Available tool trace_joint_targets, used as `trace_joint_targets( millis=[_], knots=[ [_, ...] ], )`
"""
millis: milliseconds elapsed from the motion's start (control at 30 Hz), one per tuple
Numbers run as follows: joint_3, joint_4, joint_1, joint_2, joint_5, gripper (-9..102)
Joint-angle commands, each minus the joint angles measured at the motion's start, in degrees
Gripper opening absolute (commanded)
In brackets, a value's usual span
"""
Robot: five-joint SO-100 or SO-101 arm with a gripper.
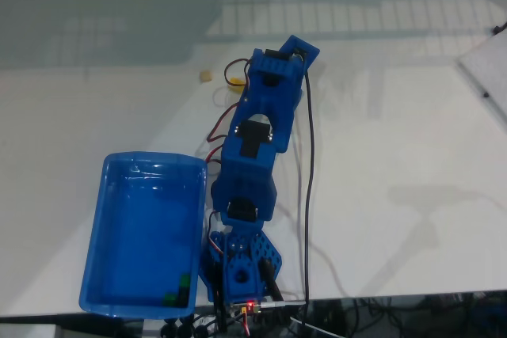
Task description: Pick up all the lego then put into the bin
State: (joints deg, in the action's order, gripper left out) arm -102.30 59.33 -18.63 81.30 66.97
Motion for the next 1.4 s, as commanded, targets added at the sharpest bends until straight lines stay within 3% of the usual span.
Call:
trace_joint_targets(
  millis=[0, 233, 400, 533, 667, 833, 967, 1233, 1367],
  knots=[
    [2.5, 0.0, 0.4, 0.0, 0.8, 0],
    [0.6, 0.4, 1.8, 7.3, -0.9, 0],
    [-2.6, 2.5, 9.7, 26.5, -5.5, 0],
    [-6.2, 9.1, 22.9, 46.6, -8.4, 0],
    [-9.6, 17.7, 42.1, 61.4, -9.0, 1],
    [-12.4, 27.4, 64.9, 70.0, -9.7, 2],
    [-13.0, 33.7, 76.9, 71.3, -10.5, 2],
    [-16.7, 37.7, 84.5, 69.6, -8.3, 4],
    [-18.9, 37.9, 84.6, 69.8, -7.5, 20]
  ],
)
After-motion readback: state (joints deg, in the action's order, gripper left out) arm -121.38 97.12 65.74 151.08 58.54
